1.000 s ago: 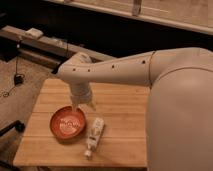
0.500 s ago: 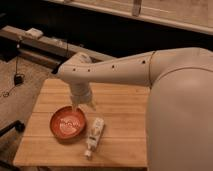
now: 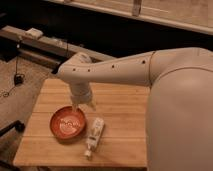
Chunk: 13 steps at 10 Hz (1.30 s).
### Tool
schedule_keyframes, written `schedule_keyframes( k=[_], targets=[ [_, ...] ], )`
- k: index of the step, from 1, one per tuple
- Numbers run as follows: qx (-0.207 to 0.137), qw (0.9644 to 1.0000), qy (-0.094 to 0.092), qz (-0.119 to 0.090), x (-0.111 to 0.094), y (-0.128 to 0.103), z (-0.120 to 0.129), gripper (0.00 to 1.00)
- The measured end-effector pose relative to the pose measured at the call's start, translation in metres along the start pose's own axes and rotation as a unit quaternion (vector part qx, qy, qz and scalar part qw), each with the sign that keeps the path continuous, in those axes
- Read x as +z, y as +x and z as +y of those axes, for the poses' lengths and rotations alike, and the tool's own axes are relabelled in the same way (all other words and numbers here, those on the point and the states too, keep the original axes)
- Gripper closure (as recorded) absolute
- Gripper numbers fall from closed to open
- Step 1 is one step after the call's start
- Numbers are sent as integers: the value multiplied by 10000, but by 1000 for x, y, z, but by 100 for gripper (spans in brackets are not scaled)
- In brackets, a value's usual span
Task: Place the bottle in the ceramic bowl
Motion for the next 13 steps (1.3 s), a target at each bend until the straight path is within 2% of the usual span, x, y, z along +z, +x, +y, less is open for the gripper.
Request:
schedule_keyframes(
  k=[3, 6, 10, 13],
  targets=[
    [396, 9990, 73, 202, 24, 17, -21, 35],
    [725, 9964, -56, 437, 51, 29, -24, 35],
    [1072, 9907, -252, 799, 92, 38, -31, 35],
    [1254, 9865, -255, 1022, 113, 39, -37, 35]
  ],
)
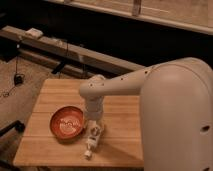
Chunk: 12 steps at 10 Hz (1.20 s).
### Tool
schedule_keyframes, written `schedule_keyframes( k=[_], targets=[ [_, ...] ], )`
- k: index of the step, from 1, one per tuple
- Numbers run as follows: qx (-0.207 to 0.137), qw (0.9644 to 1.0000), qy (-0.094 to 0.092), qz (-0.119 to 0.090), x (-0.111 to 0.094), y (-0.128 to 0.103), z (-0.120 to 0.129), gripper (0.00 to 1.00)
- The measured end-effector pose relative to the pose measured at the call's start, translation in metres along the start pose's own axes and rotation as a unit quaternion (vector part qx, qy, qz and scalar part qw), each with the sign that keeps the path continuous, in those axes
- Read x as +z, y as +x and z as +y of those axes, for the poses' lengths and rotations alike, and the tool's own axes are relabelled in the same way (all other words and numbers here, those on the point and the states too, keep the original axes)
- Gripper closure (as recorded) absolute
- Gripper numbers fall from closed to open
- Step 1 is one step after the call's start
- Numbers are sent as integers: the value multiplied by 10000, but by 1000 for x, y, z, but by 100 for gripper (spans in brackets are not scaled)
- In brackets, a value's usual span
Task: Place the bottle in the ceramic bowl
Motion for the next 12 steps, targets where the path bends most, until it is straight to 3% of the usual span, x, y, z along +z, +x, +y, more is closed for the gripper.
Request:
schedule_keyframes(
  k=[7, 10, 12],
  targets=[
    [285, 9985, -1, 465, 36, -18, -8, 36],
    [226, 9980, -32, 586, 40, -20, -5, 62],
    [259, 9981, -164, 533, 27, -21, -8, 82]
  ],
)
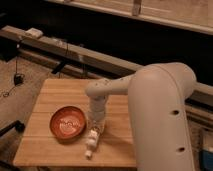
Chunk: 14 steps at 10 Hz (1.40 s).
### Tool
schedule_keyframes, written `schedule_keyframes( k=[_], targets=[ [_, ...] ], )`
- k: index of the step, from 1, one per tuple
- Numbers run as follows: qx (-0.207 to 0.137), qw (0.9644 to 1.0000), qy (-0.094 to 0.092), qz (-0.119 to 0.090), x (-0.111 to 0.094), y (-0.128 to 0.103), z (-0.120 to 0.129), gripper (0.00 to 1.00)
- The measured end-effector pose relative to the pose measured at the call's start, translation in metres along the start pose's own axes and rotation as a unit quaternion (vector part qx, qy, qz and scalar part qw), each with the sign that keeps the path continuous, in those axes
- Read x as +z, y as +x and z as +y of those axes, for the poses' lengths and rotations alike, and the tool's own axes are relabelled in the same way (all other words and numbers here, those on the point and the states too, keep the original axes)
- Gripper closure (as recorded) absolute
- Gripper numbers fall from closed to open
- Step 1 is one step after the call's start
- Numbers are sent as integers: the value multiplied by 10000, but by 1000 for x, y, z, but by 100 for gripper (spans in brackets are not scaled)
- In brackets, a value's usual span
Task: Place the bottle in the ceramic bowl
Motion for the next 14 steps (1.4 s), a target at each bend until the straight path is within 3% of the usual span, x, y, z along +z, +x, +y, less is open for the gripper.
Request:
schedule_keyframes(
  k=[2, 5, 7, 11, 14],
  targets=[
    [19, 9999, -112, -123, -28, 1, -3, 98],
    [-160, 9990, -216, -347, -94, 0, 0, 100],
    [-545, 9973, -251, -424, -121, -2, 25, 100],
    [-1321, 9899, -308, -406, -124, -7, 94, 97],
    [-1901, 9811, -299, -198, -98, -3, 145, 69]
  ],
)
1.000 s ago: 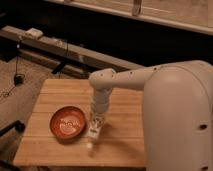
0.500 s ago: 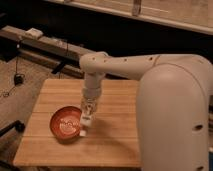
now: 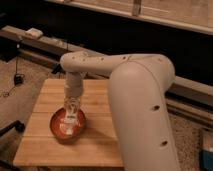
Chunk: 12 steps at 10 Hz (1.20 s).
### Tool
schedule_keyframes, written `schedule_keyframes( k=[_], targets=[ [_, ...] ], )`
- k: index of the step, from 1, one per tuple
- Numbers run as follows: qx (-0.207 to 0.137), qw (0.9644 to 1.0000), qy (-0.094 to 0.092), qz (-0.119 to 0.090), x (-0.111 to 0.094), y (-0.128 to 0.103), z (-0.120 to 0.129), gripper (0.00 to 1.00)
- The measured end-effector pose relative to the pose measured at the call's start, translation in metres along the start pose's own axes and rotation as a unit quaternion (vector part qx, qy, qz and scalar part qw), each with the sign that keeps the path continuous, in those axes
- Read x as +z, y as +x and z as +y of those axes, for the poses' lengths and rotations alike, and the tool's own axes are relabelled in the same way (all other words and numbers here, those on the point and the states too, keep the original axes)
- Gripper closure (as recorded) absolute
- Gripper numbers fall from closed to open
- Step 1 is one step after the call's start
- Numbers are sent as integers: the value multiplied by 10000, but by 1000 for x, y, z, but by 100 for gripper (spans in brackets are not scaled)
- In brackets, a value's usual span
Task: Place the bottle in the ceramic bowl
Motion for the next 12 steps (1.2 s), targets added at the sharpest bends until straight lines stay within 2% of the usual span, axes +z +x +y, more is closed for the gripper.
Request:
schedule_keyframes(
  k=[1, 2, 5, 6, 12],
  targets=[
    [-165, 9998, -3, 118, 17, -3, 9, 56],
    [-259, 9995, -12, 186, 26, -5, 13, 45],
    [-485, 9985, -33, 262, 26, -6, 22, 21],
    [-557, 9982, -43, 222, 18, -5, 25, 20],
    [-555, 9982, -45, 218, 18, -5, 24, 20]
  ],
)
